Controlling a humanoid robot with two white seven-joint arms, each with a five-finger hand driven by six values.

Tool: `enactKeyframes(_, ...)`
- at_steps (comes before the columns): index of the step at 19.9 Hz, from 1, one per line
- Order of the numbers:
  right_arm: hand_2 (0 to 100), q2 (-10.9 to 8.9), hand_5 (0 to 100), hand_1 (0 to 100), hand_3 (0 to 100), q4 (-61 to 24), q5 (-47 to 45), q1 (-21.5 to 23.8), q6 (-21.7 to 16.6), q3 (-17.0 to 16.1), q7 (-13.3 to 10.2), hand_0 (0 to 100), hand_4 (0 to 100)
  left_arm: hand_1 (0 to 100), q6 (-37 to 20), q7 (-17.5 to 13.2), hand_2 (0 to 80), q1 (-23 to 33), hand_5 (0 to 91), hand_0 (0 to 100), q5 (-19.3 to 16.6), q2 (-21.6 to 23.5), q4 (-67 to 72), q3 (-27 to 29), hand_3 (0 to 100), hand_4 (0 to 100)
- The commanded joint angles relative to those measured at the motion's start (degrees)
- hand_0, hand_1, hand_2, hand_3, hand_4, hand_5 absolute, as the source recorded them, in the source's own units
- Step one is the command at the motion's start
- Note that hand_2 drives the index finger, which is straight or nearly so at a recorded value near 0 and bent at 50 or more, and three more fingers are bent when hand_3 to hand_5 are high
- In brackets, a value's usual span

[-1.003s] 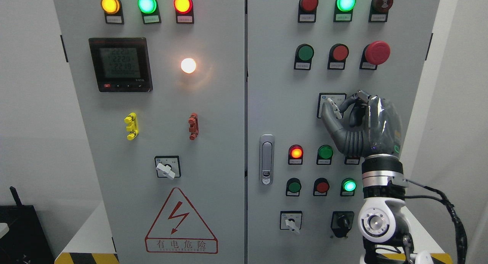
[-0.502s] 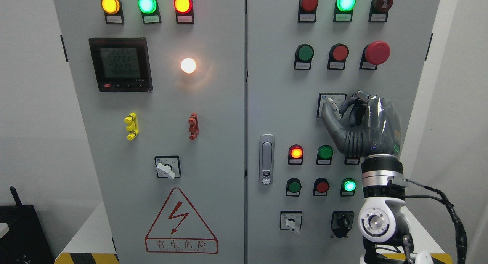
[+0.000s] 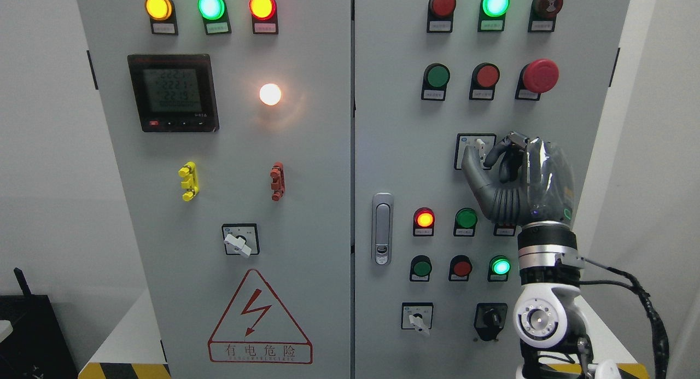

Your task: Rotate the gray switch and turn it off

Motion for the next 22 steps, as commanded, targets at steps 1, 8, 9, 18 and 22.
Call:
enactKeyframes(1,74,0.00,100,49,100,0.16,-0.05,-0.05,-0.08,-0.19,-0.33,49,97,39,-0.03,-0.03,0.0,-0.53,0.0,12,1.14,0.01,-1.49,0.44,0,0)
enactKeyframes(8,74,0.00,100,47,100,0.25,-0.14,-0.05,-0.35,-0.19,-0.33,51,97,39,-0.03,-0.03,0.0,-0.53,0.0,12,1.14,0.01,-1.49,0.44,0,0)
enactKeyframes(9,75,0.00,100,46,100,0.25,-0.22,0.04,-0.35,-0.19,-0.33,47,97,39,-0.03,-0.03,0.0,-0.53,0.0,12,1.14,0.01,-1.49,0.44,0,0)
enactKeyframes(18,75,0.00,100,45,100,0.16,-0.31,-0.05,-0.52,-0.19,-0.25,21,97,39,-0.03,-0.03,0.0,-0.53,0.0,12,1.14,0.01,-1.49,0.44,0,0)
enactKeyframes(22,75,0.00,100,46,100,-0.01,-0.40,0.04,-0.61,-0.19,-0.25,20,97,39,-0.03,-0.03,0.0,-0.53,0.0,12,1.14,0.00,-1.49,0.44,0,0)
